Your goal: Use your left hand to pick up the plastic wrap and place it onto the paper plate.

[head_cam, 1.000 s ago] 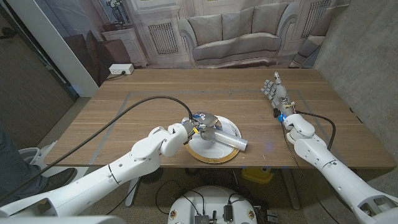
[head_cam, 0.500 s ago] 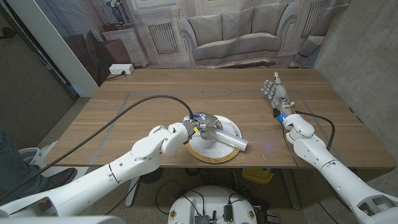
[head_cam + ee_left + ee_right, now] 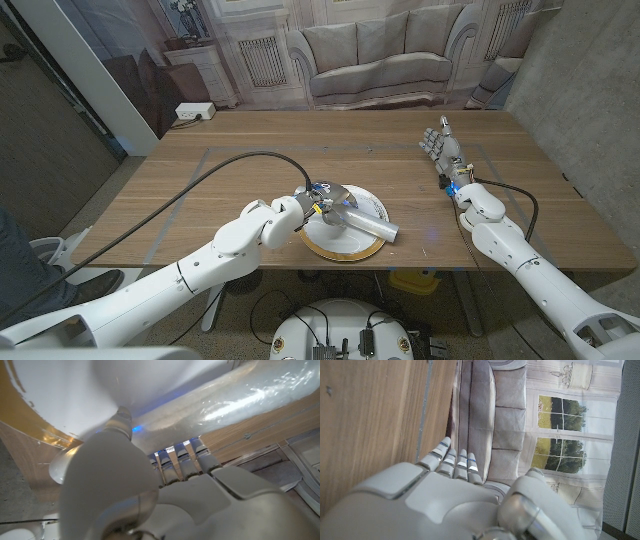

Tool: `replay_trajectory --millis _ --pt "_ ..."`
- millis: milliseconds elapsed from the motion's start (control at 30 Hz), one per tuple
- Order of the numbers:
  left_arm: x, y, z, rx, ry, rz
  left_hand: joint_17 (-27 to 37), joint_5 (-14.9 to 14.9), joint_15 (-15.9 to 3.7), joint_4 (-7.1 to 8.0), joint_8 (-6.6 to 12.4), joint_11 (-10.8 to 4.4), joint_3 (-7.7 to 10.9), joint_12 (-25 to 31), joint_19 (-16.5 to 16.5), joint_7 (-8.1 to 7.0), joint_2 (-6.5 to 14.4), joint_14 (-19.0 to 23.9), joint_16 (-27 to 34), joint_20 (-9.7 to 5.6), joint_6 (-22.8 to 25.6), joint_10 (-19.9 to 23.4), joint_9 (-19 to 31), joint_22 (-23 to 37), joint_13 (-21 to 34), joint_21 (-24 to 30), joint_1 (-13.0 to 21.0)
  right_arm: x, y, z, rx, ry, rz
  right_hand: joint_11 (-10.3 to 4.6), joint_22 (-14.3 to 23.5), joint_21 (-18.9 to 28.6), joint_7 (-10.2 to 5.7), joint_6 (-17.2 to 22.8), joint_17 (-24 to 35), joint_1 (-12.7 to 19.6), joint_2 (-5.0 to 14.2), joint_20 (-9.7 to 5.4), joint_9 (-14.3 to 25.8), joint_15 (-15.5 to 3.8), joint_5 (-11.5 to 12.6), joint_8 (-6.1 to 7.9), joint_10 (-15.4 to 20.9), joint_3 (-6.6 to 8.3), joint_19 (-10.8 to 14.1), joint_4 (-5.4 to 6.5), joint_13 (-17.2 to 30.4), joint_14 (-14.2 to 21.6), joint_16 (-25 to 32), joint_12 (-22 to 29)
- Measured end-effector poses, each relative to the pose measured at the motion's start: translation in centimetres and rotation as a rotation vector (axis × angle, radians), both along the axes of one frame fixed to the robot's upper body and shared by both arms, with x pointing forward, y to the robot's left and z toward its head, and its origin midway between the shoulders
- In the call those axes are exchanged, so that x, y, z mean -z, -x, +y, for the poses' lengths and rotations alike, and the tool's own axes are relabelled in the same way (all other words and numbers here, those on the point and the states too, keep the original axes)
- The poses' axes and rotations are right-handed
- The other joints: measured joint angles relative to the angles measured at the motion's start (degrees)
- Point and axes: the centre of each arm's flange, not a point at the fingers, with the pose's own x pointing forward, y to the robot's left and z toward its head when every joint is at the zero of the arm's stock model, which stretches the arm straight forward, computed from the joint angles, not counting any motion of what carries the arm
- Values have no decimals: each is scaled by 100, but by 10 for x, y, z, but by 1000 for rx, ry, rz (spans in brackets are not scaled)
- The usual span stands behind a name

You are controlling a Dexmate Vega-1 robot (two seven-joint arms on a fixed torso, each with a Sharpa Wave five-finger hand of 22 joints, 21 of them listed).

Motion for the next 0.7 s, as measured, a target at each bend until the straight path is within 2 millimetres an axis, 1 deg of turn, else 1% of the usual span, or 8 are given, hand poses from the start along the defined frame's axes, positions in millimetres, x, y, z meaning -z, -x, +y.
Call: replay_trajectory --millis 100,167,333,400,433,567,667,700 --pt "-1 1 -2 -1 -2 1 -24 0 2 6 -6 48 -41 0 -133 20 -13 -193 0 71 -143 -177 0 0 -23 -45 -75 0 0 0 0 0 -1 0 0 0 0 0 0 0 0 0 0 0 0 0 0 0 0 0 0 0 0 0" --pt "-1 1 -1 -5 -4 1 -27 0 8 24 -6 60 -72 0 -188 14 -40 -287 0 59 -250 -266 0 0 -26 -54 -100 0 0 0 0 0 -1 0 0 0 0 0 0 0 0 0 0 0 0 0 0 0 0 0 0 0 0 0" --pt "-1 0 -2 -8 -6 4 -27 0 2 80 -5 104 -175 0 -372 31 -114 -485 1 105 -419 -470 0 0 -52 -123 -263 0 0 0 -1 0 -3 0 0 0 0 0 0 23 23 1 0 0 0 0 0 25 -1 -24 0 0 0 0" --pt "-2 0 -2 -9 -6 5 -50 41 9 120 -5 99 -214 0 -421 42 -163 -589 1 69 -468 -550 -1 0 -74 -143 -312 0 0 0 -1 0 -3 0 0 0 0 0 0 23 23 1 0 0 0 0 0 25 -1 -24 0 -1 0 0" --pt "-2 0 -2 -10 -6 7 -53 44 32 124 -5 82 -251 0 -473 20 -194 -616 1 83 -490 -573 -1 0 -79 -144 -344 0 0 0 -1 0 -3 0 0 0 0 0 0 23 23 1 0 0 0 0 0 25 -1 -24 0 -1 0 0" --pt "-2 0 -2 -12 -8 9 -54 81 23 178 -5 76 -336 0 -563 34 -284 -729 1 92 -583 -685 -13 -1 -96 -144 -482 0 0 1 -1 0 -3 0 0 0 0 0 0 23 23 1 0 0 0 0 0 25 -1 -24 0 -1 0 0" --pt "-2 0 -2 -13 -8 10 -54 87 18 260 -5 99 -418 15 -644 11 -293 -785 1 48 -621 -755 -18 -1 -105 -150 -673 0 1 1 -1 -1 -3 0 0 0 0 0 0 23 23 1 0 1 0 0 0 25 -1 -24 0 -1 0 0" --pt "-2 0 -2 -13 -8 11 -54 95 18 287 -5 99 -445 26 -658 11 -321 -785 1 64 -621 -755 -18 -1 -105 -171 -714 0 1 1 0 -1 -3 0 0 0 0 0 0 37 37 1 0 1 0 0 0 25 -1 -24 0 -1 0 0"
